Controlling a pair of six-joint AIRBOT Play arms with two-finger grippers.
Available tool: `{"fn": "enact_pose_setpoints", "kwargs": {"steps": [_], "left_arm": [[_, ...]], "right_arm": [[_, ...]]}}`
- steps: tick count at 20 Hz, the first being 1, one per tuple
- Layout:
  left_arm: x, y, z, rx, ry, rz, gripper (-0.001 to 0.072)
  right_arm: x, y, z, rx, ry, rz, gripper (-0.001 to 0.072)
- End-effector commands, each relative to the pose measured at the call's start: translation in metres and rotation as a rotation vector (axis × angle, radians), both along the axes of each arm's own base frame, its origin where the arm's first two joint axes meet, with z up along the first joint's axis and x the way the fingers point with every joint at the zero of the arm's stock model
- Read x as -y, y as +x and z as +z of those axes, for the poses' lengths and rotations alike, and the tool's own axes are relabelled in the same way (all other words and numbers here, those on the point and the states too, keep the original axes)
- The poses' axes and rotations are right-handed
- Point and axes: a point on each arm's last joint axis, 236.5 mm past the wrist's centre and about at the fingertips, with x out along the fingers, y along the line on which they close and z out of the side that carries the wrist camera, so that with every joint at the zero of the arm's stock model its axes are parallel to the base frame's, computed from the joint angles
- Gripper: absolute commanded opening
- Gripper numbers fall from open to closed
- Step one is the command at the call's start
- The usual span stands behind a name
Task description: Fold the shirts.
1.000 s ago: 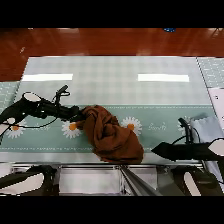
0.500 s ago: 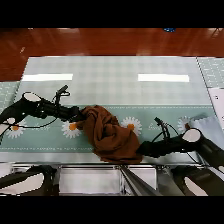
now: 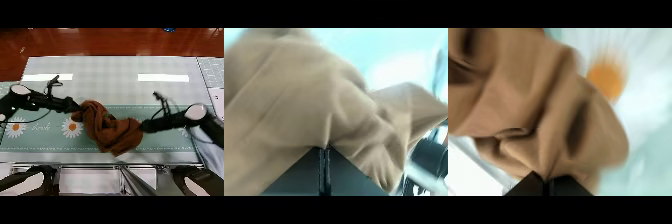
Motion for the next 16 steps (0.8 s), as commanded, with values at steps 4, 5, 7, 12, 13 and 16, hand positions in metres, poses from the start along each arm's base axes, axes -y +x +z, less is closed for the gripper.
{"fn": "enact_pose_setpoints", "kwargs": {"steps": [4, 5, 7, 12, 13, 16], "left_arm": [[-0.031, 0.049, 0.197, 0.439, 0.005, 0.144, 0.0013], [-0.031, 0.047, 0.236, 0.534, 0.006, 0.161, 0.0013], [-0.030, 0.030, 0.311, 0.720, 0.016, 0.169, 0.0013], [-0.063, -0.041, 0.432, 1.080, 0.226, 0.306, 0.0013], [-0.072, -0.058, 0.439, 1.113, 0.293, 0.343, 0.0013], [-0.087, -0.106, 0.435, 1.141, 0.468, 0.376, 0.0013]], "right_arm": [[0.079, 0.079, 0.260, 0.608, -0.181, -0.127, 0.0039], [0.076, 0.073, 0.302, 0.702, -0.161, -0.127, 0.0039], [0.076, 0.050, 0.367, 0.854, -0.152, -0.128, 0.0039], [0.098, -0.038, 0.453, 1.106, -0.201, -0.199, 0.0039], [0.109, -0.057, 0.456, 1.121, -0.229, -0.240, 0.0040], [0.130, -0.107, 0.457, 1.138, -0.270, -0.325, 0.0039]]}}
